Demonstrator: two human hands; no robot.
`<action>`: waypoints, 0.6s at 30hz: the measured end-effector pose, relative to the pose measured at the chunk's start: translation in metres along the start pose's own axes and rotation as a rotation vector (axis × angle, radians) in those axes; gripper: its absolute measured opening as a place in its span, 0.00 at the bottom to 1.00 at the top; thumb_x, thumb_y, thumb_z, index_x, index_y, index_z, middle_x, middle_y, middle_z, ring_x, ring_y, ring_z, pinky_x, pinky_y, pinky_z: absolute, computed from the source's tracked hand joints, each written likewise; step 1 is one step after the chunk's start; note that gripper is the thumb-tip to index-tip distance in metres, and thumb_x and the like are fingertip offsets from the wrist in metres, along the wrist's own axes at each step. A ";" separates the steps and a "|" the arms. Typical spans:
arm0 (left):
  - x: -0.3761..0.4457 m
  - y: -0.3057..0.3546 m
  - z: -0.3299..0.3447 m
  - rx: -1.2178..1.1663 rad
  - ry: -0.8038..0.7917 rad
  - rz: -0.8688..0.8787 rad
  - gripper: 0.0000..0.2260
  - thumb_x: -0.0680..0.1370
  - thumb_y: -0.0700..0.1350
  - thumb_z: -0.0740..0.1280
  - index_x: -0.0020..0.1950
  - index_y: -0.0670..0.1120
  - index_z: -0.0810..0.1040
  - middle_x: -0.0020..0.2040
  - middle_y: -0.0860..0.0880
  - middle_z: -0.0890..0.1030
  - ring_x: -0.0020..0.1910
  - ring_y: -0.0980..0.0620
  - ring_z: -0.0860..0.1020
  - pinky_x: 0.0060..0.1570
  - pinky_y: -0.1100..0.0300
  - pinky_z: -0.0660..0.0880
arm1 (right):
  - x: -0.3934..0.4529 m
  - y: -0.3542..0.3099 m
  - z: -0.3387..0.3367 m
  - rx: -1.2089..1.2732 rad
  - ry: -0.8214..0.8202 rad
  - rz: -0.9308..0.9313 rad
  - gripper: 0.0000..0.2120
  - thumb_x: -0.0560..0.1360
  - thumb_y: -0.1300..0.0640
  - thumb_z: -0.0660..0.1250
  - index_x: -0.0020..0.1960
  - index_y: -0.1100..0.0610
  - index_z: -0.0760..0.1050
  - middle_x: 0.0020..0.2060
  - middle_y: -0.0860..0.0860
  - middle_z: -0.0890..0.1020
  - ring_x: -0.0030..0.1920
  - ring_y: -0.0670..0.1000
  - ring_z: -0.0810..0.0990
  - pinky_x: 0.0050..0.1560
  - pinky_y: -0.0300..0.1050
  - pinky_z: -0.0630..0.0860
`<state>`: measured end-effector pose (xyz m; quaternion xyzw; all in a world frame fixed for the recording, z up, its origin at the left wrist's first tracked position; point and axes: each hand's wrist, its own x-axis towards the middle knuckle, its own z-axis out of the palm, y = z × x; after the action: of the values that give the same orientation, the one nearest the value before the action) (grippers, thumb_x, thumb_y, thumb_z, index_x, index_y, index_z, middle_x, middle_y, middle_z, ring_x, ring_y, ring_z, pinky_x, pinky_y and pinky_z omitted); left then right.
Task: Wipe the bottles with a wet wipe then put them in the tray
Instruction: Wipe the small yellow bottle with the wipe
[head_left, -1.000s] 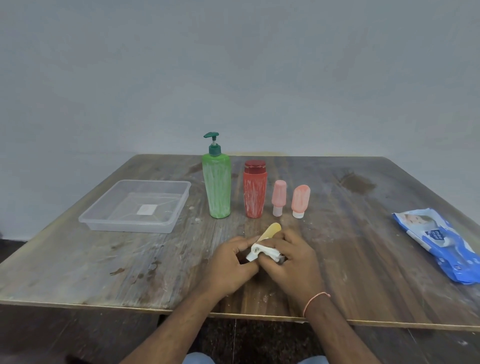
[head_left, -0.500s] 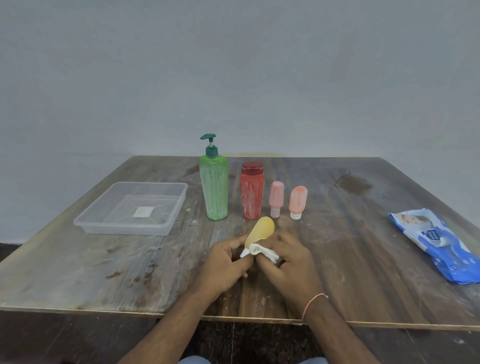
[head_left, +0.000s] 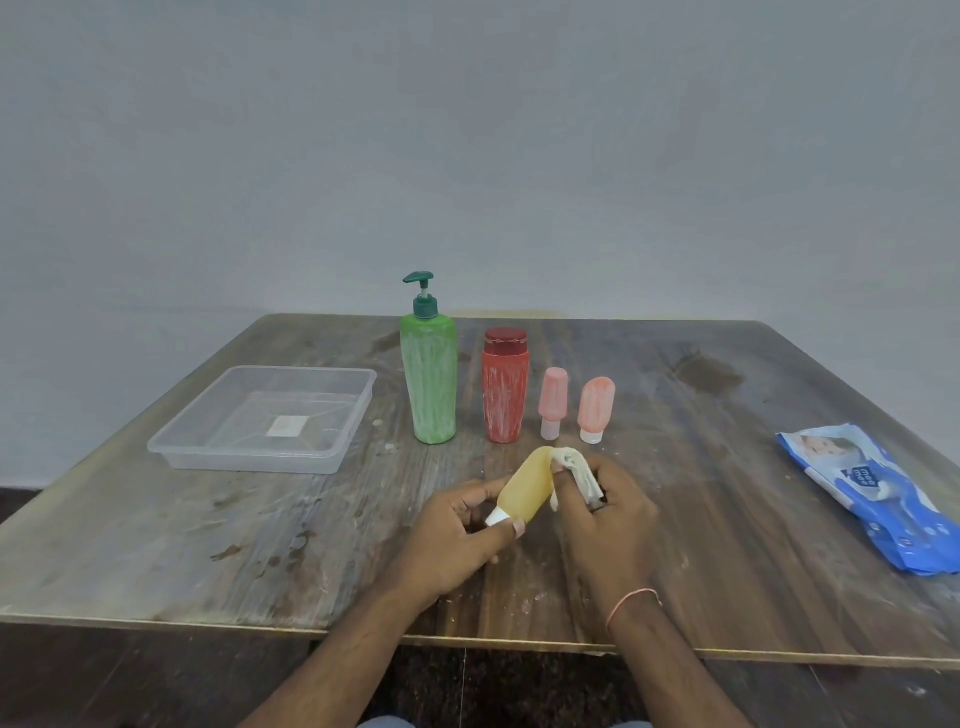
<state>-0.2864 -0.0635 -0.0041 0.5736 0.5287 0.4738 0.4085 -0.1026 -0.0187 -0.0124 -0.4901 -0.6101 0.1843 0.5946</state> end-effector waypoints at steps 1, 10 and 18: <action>0.000 0.000 0.000 -0.018 0.011 -0.001 0.21 0.79 0.41 0.76 0.71 0.54 0.82 0.59 0.56 0.87 0.51 0.50 0.86 0.40 0.56 0.82 | -0.002 -0.001 -0.001 0.002 -0.031 -0.008 0.06 0.79 0.45 0.74 0.53 0.45 0.84 0.41 0.39 0.85 0.44 0.43 0.84 0.37 0.39 0.80; 0.006 0.004 -0.005 -0.329 0.132 -0.038 0.19 0.79 0.37 0.74 0.70 0.46 0.77 0.56 0.48 0.88 0.48 0.51 0.86 0.38 0.59 0.81 | -0.009 -0.003 0.000 0.036 -0.353 -0.177 0.03 0.77 0.53 0.79 0.46 0.45 0.88 0.39 0.38 0.86 0.39 0.46 0.85 0.35 0.43 0.79; 0.008 -0.002 0.000 -0.166 0.083 -0.050 0.13 0.88 0.49 0.61 0.72 0.53 0.76 0.60 0.51 0.87 0.58 0.50 0.85 0.57 0.53 0.81 | -0.010 0.000 0.001 -0.057 -0.324 -0.327 0.08 0.77 0.53 0.79 0.56 0.48 0.88 0.50 0.39 0.88 0.49 0.38 0.84 0.47 0.35 0.80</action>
<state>-0.2868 -0.0553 -0.0051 0.5043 0.5180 0.5292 0.4441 -0.1056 -0.0270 -0.0182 -0.3653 -0.7739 0.1443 0.4968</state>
